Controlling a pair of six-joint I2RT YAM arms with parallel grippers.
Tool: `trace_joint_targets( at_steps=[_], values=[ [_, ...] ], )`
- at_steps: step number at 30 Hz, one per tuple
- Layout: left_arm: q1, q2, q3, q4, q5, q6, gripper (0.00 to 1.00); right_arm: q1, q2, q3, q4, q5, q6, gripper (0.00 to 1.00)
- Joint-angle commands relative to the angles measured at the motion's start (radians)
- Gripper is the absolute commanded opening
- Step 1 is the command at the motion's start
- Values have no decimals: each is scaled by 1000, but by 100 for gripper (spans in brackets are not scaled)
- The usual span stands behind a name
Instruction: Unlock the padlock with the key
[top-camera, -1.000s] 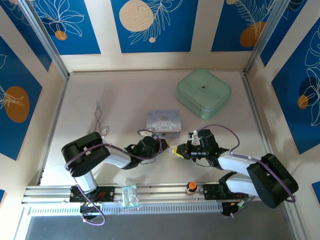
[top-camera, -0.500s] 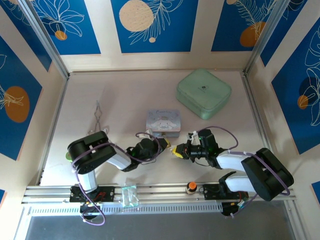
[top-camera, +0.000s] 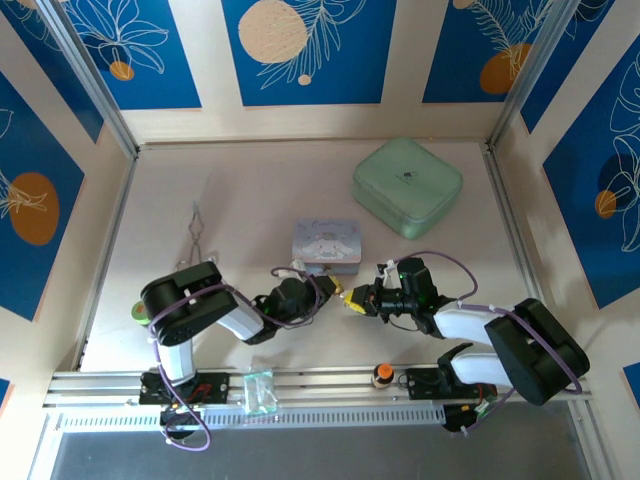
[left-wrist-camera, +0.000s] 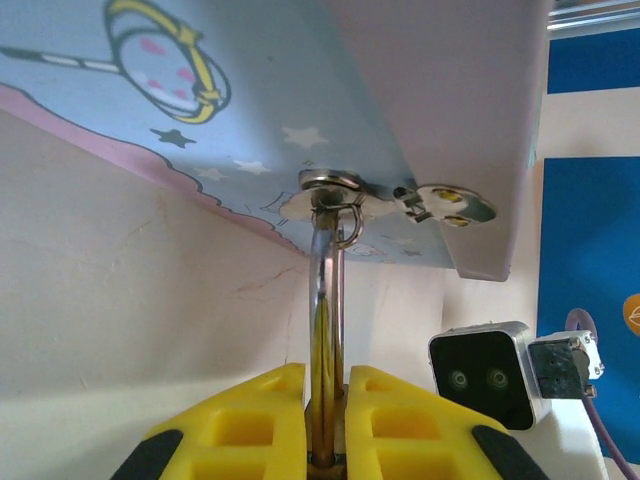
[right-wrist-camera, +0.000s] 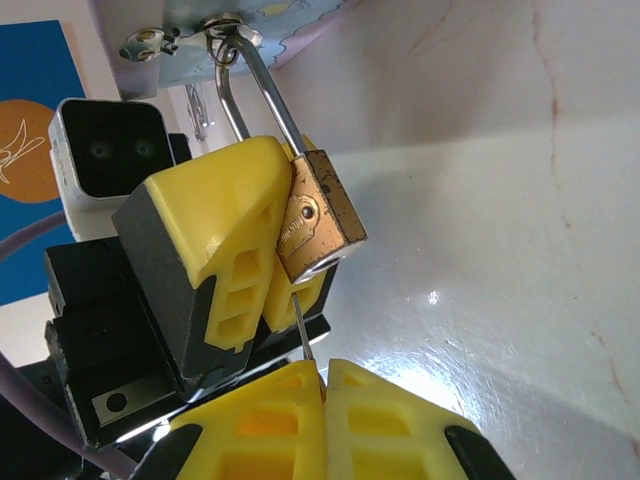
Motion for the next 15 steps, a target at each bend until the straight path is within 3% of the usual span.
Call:
trace_joint_targets(
  at_steps=[1,15],
  values=[
    [-7,23,-14,59,-3,-30,0,-4,16,6,22,2,10,0],
    [-17,20,-8,58,-3,-48,0,-16,23,-2,35,20,15,0]
  ],
)
